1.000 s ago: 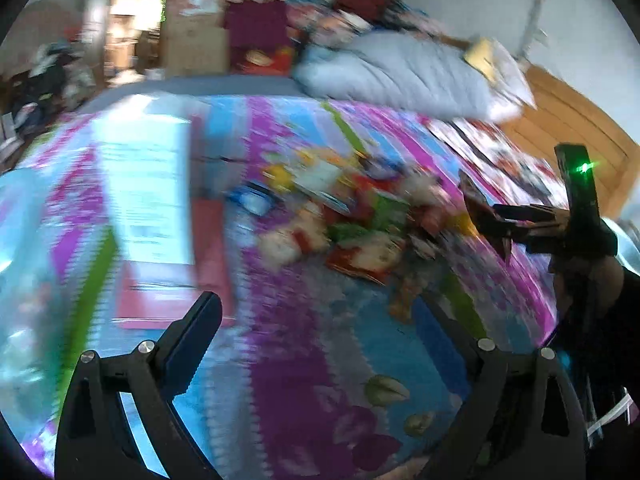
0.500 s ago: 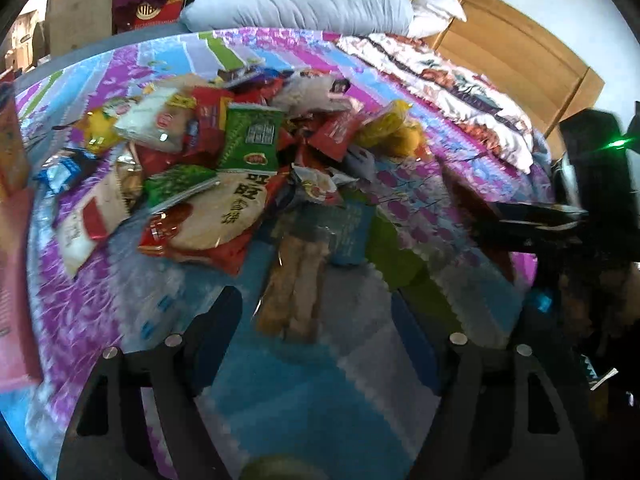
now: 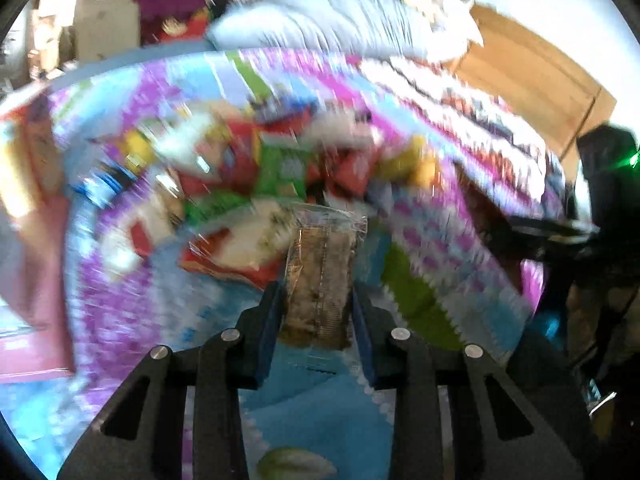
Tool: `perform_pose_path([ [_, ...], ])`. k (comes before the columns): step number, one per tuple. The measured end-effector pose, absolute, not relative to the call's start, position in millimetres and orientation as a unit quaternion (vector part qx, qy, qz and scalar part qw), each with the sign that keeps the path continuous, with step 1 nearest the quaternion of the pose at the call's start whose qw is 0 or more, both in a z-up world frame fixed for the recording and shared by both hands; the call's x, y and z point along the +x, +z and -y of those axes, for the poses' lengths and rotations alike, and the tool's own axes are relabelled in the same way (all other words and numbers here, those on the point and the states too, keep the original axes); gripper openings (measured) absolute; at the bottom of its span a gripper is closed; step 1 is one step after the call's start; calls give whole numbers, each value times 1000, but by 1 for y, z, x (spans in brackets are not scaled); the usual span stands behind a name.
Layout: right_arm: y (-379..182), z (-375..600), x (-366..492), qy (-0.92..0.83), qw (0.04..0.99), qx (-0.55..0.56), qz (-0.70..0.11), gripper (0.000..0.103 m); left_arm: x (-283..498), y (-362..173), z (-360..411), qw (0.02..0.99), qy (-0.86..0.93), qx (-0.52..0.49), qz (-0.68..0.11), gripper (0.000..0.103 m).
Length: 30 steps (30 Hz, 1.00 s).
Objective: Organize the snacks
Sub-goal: 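Grasp a red Nescafe sachet with the right tool while the left tool grasps a biscuit bar, then carry the Nescafe sachet and biscuit bar over the blue bowl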
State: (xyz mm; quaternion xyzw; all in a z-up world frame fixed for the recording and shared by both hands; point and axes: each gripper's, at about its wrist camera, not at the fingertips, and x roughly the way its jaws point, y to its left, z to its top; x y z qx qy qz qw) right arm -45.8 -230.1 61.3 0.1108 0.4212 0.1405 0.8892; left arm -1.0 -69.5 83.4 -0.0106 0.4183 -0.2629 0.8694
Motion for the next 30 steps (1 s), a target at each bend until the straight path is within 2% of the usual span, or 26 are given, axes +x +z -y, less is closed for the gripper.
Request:
perform_pose_path([
  [8, 138, 173, -31, 197, 913, 73, -350, 87, -21, 181, -9, 928, -181, -49, -323, 35],
  [15, 205, 76, -8, 294, 908, 34, -297, 87, -45, 234, -108, 955, -88, -86, -268, 35],
  [22, 256, -43, 5, 402, 875, 15, -271, 87, -73, 264, -216, 964, 9, -124, -234, 35],
  [30, 269, -159, 3, 467, 836, -7, -288, 87, -117, 273, -341, 955, 133, -163, -211, 35],
])
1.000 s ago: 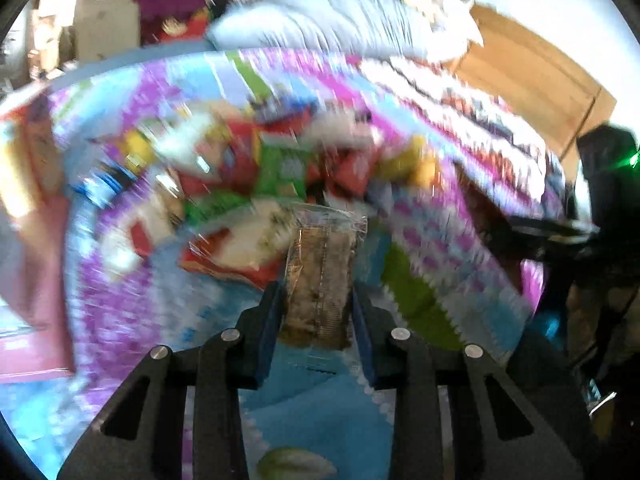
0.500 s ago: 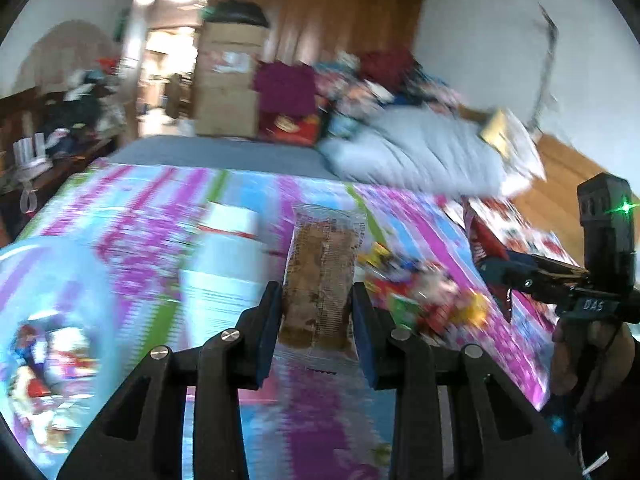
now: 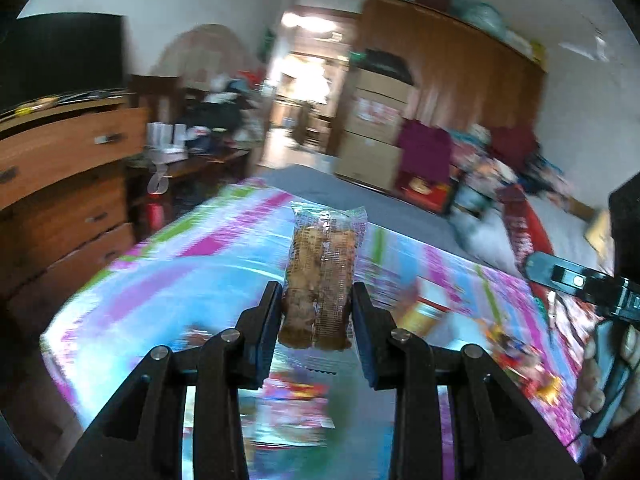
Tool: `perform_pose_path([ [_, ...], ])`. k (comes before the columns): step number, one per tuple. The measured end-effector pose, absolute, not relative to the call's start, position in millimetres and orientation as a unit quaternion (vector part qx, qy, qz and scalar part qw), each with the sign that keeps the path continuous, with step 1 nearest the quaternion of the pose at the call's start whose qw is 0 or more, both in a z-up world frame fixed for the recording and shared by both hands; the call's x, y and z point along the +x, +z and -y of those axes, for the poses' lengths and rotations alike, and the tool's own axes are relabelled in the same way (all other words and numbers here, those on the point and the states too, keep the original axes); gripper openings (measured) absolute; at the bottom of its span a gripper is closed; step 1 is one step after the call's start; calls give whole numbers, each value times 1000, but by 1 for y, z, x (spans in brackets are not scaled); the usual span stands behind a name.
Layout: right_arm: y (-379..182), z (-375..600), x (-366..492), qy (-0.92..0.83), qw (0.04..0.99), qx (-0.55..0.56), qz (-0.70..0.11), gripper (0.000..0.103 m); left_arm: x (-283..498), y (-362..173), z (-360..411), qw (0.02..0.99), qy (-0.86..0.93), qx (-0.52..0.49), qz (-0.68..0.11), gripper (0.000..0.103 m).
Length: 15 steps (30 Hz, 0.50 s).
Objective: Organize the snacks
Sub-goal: 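Carry the Nescafe sachet and biscuit bar over the blue bowl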
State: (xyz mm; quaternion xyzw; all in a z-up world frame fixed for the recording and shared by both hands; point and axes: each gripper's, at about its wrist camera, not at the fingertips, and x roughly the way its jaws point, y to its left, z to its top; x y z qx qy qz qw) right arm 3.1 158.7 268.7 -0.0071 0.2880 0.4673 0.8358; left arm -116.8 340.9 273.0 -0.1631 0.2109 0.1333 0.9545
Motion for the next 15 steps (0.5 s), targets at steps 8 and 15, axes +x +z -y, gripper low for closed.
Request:
perform_pose_path([
  [8, 256, -216, -4, 494, 807, -21, -323, 87, -150, 249, -409, 934, 196, -214, -210, 35],
  [15, 252, -243, -12, 501, 798, -39, -334, 87, -150, 236, -413, 931, 200, -223, -210, 35],
])
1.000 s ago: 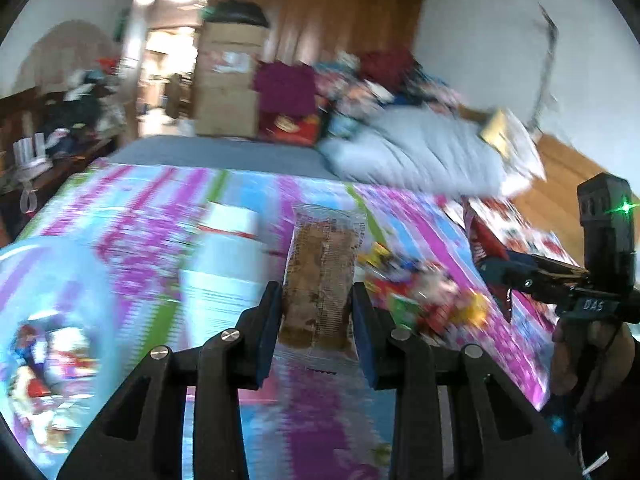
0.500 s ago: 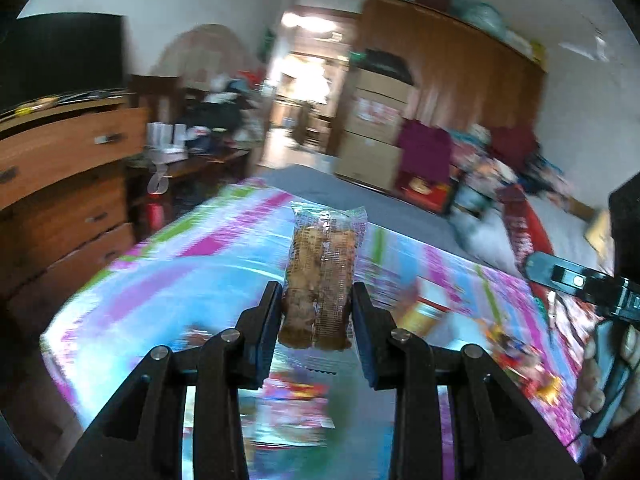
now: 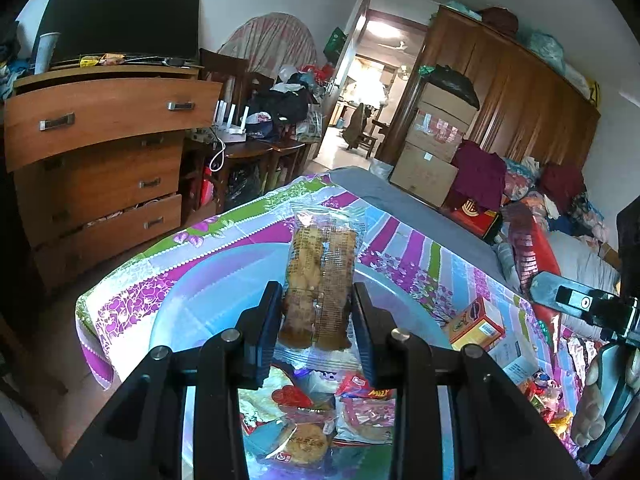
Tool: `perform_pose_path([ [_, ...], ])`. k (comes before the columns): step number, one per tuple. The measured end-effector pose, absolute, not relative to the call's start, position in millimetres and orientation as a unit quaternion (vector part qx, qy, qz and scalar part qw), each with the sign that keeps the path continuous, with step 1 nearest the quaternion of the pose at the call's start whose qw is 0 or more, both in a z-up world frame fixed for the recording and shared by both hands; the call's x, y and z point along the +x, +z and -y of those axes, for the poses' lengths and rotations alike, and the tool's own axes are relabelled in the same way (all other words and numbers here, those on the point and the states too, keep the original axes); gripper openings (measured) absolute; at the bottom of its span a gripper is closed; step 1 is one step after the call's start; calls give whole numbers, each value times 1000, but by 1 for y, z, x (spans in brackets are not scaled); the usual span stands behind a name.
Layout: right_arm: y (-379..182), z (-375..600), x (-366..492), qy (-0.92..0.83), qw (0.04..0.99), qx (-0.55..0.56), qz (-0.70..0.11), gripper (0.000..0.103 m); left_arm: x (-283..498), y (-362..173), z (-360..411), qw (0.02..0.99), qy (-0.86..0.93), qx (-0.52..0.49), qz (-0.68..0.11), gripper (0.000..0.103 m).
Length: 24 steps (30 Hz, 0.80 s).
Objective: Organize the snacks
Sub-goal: 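Carry the Nescafe sachet and biscuit bar over the blue bowl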
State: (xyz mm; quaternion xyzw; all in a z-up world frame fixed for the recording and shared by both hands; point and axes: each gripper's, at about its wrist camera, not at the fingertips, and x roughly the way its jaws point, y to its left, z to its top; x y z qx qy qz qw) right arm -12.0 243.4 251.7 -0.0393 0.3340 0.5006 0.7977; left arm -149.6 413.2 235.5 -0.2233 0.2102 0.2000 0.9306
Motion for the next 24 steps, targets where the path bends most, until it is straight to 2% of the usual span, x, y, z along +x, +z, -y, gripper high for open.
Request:
perform_pose_path([
  [24, 242, -265, -21, 501, 793, -53, -342, 87, -160, 222, -408, 924, 207, -229, -225, 35],
])
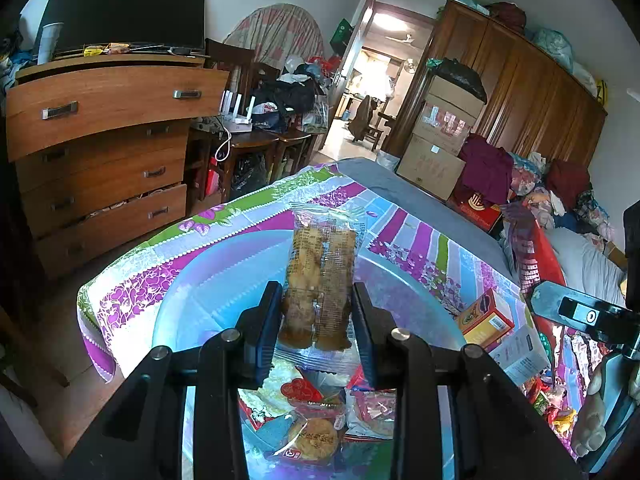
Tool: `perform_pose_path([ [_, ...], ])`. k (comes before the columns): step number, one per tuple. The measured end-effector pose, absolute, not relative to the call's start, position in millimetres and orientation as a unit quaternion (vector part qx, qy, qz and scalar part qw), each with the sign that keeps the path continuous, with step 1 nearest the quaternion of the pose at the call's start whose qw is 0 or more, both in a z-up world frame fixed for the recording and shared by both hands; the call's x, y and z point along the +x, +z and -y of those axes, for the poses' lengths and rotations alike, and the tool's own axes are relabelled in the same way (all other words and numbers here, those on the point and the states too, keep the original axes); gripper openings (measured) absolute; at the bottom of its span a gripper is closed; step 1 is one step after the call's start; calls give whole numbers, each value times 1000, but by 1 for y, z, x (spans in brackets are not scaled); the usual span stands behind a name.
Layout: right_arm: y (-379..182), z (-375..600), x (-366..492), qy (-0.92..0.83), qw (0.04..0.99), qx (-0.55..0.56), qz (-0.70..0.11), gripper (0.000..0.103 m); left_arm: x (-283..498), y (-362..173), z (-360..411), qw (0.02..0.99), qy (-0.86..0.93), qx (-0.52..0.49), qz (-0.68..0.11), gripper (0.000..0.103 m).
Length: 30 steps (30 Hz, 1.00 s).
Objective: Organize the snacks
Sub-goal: 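Carry the Nescafe sachet and biscuit bar over the blue bowl, then open both tools to drop the sachet and biscuit bar into the bowl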
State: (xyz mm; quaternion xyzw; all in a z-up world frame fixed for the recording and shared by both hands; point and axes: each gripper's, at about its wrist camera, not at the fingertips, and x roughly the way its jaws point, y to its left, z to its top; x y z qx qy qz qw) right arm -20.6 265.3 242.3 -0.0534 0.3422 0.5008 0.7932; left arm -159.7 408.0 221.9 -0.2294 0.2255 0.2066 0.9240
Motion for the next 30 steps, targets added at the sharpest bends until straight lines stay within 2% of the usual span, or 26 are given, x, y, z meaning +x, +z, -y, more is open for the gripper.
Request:
perform_pose_path([
  [30, 228, -268, -21, 500, 787, -60, -356, 87, -154, 215, -404, 923, 197, -234, -233, 35],
])
